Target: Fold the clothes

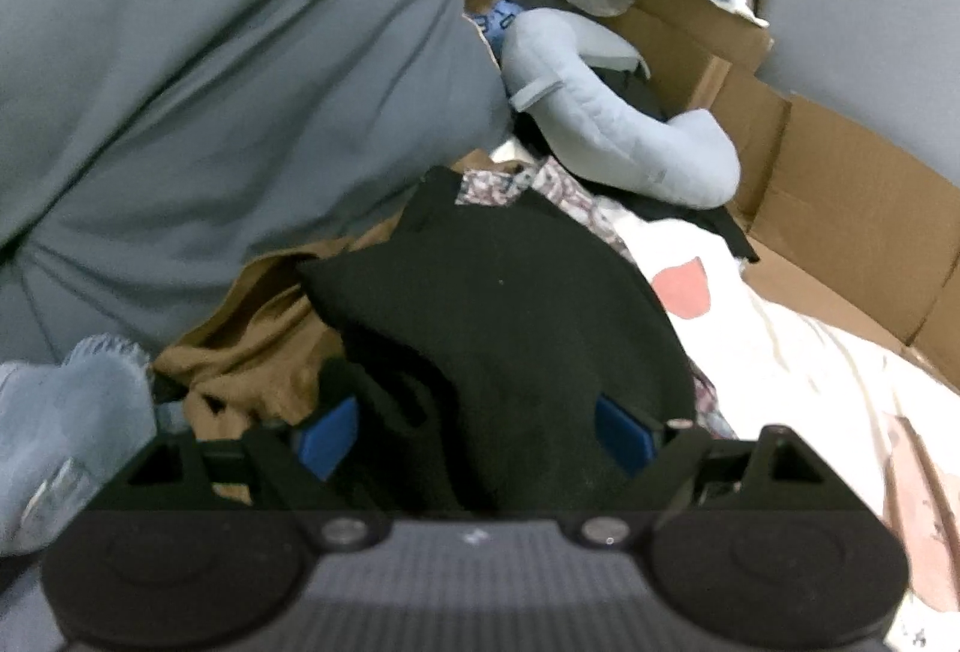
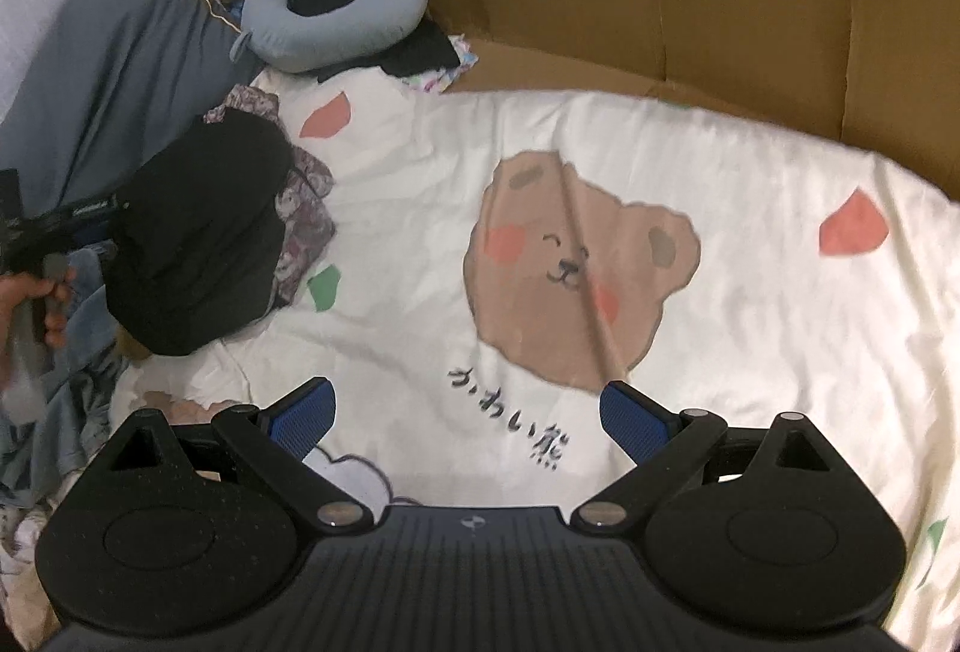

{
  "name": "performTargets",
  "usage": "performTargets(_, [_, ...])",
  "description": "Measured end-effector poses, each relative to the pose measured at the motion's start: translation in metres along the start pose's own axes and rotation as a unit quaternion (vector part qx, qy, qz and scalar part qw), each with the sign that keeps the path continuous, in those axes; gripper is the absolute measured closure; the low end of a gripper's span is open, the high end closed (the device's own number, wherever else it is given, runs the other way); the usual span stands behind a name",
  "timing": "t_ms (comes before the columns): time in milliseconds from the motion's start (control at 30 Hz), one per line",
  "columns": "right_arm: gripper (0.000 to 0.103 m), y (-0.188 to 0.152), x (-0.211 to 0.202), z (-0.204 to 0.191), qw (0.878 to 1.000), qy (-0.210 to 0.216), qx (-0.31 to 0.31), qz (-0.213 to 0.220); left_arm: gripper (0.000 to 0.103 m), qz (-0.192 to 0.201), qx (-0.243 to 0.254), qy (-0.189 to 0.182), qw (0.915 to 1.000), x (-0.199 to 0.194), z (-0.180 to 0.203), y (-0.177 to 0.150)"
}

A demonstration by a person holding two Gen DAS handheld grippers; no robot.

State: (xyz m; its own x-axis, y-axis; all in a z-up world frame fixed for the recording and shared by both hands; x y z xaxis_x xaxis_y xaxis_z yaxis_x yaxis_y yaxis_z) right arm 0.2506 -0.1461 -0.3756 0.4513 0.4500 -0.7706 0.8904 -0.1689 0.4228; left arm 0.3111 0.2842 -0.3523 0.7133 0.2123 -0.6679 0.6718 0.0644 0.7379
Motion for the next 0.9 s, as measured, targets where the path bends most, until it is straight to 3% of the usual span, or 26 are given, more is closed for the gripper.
performTargets(100, [0.005,-0.003,0.001,0.002,1.0,-0.003,0.006,-0.004,0.026,-0.001,-0.001,0.001,1.0,0.013,-0.007,0.004])
performTargets(200, [0.005,-0.004,0.001,0.003,1.0,-0.004,0.011,-0.006,0.05,0.0,-0.01,0.005,0.9999,0.019,-0.012,0.008])
performTargets(267, [0.005,-0.004,0.001,0.004,1.0,-0.005,0.013,-0.007,0.078,0.004,-0.017,0.006,0.9998,0.018,-0.014,0.01])
performTargets(367, [0.005,-0.004,0.002,0.005,1.0,-0.005,0.017,-0.009,0.094,0.009,-0.025,-0.013,0.9996,0.015,-0.009,0.011])
performTargets(633, [0.005,-0.007,0.003,0.009,1.0,-0.004,0.023,-0.014,0.1,0.035,-0.037,-0.082,0.9953,-0.01,0.023,0.014])
performTargets(900, [0.005,-0.006,0.001,0.013,0.999,-0.003,0.033,-0.013,0.101,0.032,-0.029,-0.156,0.9869,-0.043,0.078,0.003])
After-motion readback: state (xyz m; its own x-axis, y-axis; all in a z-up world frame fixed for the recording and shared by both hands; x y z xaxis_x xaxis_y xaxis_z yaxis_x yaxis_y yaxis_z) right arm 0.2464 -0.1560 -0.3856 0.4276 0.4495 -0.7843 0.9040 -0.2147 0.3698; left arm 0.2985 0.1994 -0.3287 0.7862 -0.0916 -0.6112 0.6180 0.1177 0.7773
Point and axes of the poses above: each gripper's, at about its wrist camera, not at the fingertips, and x roughly the way its jaws point, z to its right, y to its top, the point moved 7 cm from there along x, roughly the way its jaws point, and after that the axes turned 14 degrees about x, right-handed, at the moved point
